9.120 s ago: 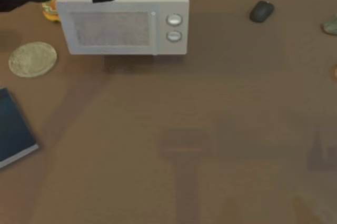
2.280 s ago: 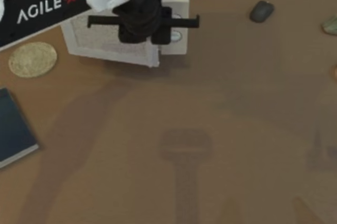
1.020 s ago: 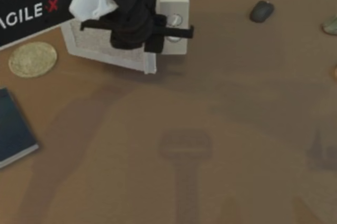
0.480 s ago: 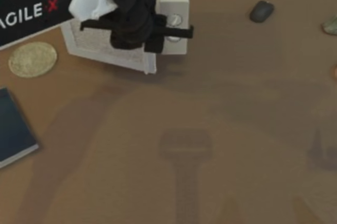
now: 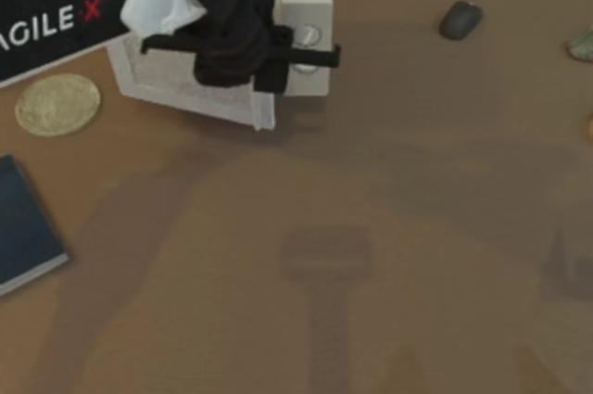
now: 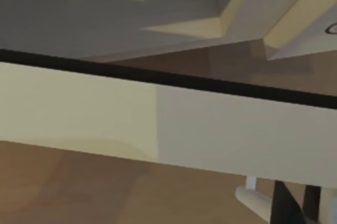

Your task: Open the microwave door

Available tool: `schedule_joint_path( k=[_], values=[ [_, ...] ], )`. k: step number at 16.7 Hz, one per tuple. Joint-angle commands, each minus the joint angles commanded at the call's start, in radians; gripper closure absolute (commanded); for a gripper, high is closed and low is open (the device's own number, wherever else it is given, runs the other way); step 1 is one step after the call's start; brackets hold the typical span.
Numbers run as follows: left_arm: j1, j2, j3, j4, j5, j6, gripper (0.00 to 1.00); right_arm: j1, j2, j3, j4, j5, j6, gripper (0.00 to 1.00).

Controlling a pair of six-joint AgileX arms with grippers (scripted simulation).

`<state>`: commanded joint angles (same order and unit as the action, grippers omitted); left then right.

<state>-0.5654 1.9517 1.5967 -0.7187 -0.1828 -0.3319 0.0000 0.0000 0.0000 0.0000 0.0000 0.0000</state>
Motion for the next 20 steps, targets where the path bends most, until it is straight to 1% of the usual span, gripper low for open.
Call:
schedule_joint_path(
  k=[8, 20],
  values=[
    [0.028, -0.085, -0.113, 0.047, 0.055, 0.114, 1.00, 0.000, 0.000, 0.000, 0.000, 0.000, 0.000, 0.00],
    [0.028, -0.086, -0.113, 0.048, 0.055, 0.114, 1.00, 0.000, 0.000, 0.000, 0.000, 0.000, 0.000, 0.00]
  ],
)
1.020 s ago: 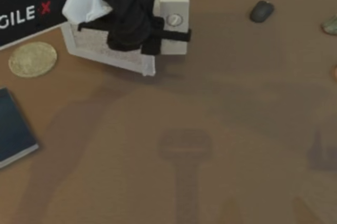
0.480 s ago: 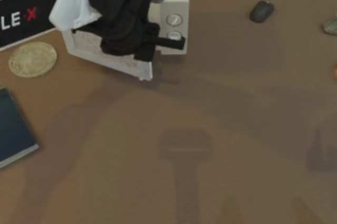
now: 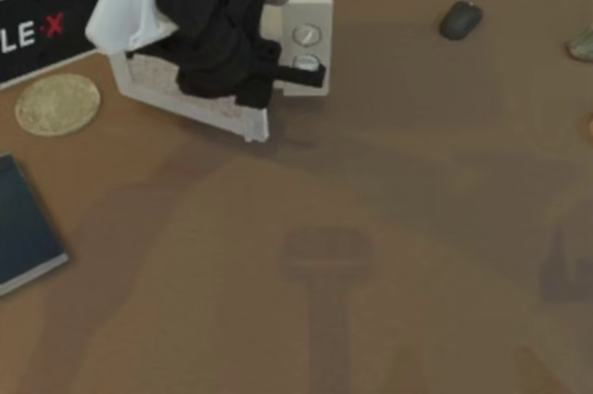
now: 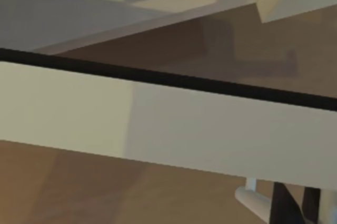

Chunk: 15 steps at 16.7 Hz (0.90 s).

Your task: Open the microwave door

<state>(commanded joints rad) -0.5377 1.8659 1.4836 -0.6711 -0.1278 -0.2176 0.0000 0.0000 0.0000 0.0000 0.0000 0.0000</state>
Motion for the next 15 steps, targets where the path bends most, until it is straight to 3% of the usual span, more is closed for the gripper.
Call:
schedule_joint_path(
  k=[15],
  values=[
    [-0.002, -0.006, -0.008, 0.005, 0.011, 0.007, 1.00, 0.000, 0.000, 0.000, 0.000, 0.000, 0.000, 0.00]
  ],
)
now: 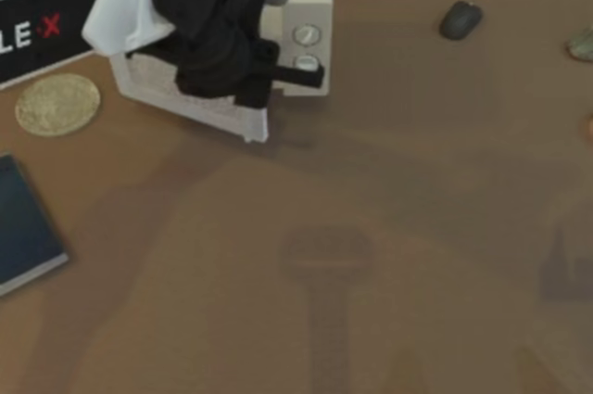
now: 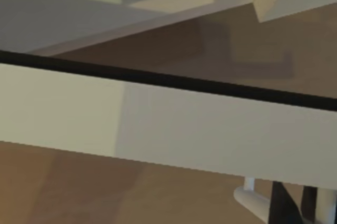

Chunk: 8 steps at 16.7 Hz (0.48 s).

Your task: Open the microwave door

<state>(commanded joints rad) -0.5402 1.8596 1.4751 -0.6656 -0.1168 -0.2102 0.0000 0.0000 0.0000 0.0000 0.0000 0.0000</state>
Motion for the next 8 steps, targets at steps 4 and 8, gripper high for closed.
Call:
schedule_joint_path(
  k=[4, 8],
  values=[
    [0.020, -0.036, -0.062, 0.010, 0.034, 0.068, 1.00, 0.000, 0.000, 0.000, 0.000, 0.000, 0.000, 0.00],
    [0.034, -0.074, -0.095, 0.029, 0.060, 0.116, 1.00, 0.000, 0.000, 0.000, 0.000, 0.000, 0.000, 0.00]
  ],
)
